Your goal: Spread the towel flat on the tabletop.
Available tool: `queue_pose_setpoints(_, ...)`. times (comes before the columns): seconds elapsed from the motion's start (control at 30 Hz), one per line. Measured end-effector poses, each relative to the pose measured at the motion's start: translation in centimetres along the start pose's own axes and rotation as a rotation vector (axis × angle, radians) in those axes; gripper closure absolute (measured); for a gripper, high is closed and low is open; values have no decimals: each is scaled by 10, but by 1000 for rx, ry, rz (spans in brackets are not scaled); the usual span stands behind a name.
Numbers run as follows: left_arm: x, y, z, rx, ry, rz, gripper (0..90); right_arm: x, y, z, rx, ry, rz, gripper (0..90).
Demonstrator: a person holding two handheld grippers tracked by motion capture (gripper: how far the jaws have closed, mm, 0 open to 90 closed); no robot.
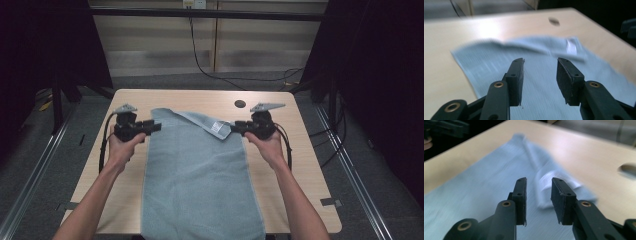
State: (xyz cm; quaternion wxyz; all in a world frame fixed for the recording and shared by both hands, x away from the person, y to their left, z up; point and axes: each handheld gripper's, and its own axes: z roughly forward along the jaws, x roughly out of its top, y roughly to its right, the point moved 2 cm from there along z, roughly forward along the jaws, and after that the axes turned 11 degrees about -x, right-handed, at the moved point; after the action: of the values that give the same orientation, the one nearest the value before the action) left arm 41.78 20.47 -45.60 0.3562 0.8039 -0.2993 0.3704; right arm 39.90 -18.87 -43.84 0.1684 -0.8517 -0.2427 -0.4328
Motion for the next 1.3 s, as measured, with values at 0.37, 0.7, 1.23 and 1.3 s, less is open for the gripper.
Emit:
queue_pose_setpoints(0.37, -65, 12, 32, 6, -149, 30, 568, -86, -21, 23, -2, -151, -15, 631)
queue_pose_setpoints(0.7, -84, 42, 22, -47, -159, 82, 503, -117, -44, -19, 36, -143, -12, 624)
queue_pose_setpoints(1.23, -111, 83, -11, -58, -236, 144, 522, -128, -86, -60, 78, -124, -56, 630)
queue_pose_setpoints(1.3, -102, 75, -5, -51, -205, 115, 507, -113, -74, -45, 49, -96, -67, 617)
